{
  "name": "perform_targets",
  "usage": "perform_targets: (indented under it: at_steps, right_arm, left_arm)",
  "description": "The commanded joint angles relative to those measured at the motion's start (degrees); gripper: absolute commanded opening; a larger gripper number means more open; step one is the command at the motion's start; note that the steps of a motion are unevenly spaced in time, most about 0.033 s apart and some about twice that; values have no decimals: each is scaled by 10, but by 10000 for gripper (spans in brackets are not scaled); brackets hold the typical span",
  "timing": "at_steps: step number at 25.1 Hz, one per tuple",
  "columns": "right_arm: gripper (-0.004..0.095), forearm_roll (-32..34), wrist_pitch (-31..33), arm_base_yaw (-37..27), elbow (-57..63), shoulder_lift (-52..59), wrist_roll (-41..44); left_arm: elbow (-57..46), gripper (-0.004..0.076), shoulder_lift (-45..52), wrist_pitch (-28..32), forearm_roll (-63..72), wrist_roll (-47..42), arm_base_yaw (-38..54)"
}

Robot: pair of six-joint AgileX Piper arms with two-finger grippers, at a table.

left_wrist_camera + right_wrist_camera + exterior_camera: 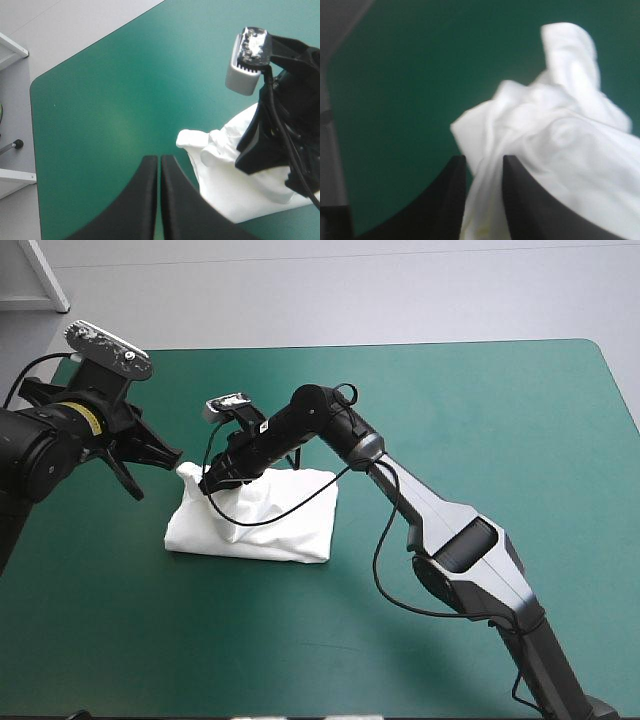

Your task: Fold the cloth

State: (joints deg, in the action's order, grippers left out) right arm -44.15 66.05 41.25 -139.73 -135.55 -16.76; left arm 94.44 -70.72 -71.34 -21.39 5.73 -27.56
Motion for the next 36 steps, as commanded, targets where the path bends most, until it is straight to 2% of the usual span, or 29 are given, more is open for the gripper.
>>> perform_targets:
  at_steps: [1, 2, 3, 4, 5, 7, 9, 12, 13, 15, 17, 18, 21, 26, 33, 36]
  right_arm:
    - [400, -158, 16, 1, -21, 41, -63]
    - [394, -202, 16, 1, -24, 41, -79]
    - [377, -176, 15, -4, -26, 44, -60]
    - [364, -135, 15, -8, -26, 46, -30]
    - [348, -55, 15, -13, -26, 55, 14]
    - [347, 59, 16, -20, -8, 88, 52]
    - [346, 117, 16, -26, 38, 140, 72]
    - [347, 159, 16, -38, 135, 210, 76]
    - [346, 176, 5, -51, 221, 257, 73]
    - [347, 181, -34, -66, 307, 306, 71]
    - [347, 169, -102, -87, 401, 359, 69]
    - [354, 127, -159, -107, 477, 393, 53]
    - [423, 60, -224, -122, 566, 414, 7]
    - [617, 31, -261, -125, 615, 388, -5]
    - [615, 26, -282, -125, 615, 321, -7]
    - [584, -1, -281, -125, 615, 299, -32]
  left_arm:
    - [15, 19, 12, -3, -11, -7, 0]
    - [15, 19, 12, -3, -12, -7, 0]
    - [15, 19, 12, -8, -11, -7, 0]
    - [15, 19, 12, -11, -11, -7, 0]
    - [15, 19, 12, -18, -15, -7, 0]
    - [15, 19, 12, -22, -15, -7, 0]
    - [15, 19, 12, -20, -16, -3, 0]
    - [15, 19, 9, -15, -14, -2, 0]
    - [14, 19, 5, -13, -10, -1, 0]
    - [10, 19, 0, -16, -9, 4, 0]
    - [3, 19, -6, -20, -8, 5, 0]
    - [2, 19, -19, -23, -2, 9, 0]
    - [2, 20, -34, -23, 15, 24, 0]
    - [2, 20, -47, -22, 24, 24, 0]
    - [2, 20, -49, -22, 16, 24, 0]
    - [2, 20, -49, -22, 12, 24, 0]
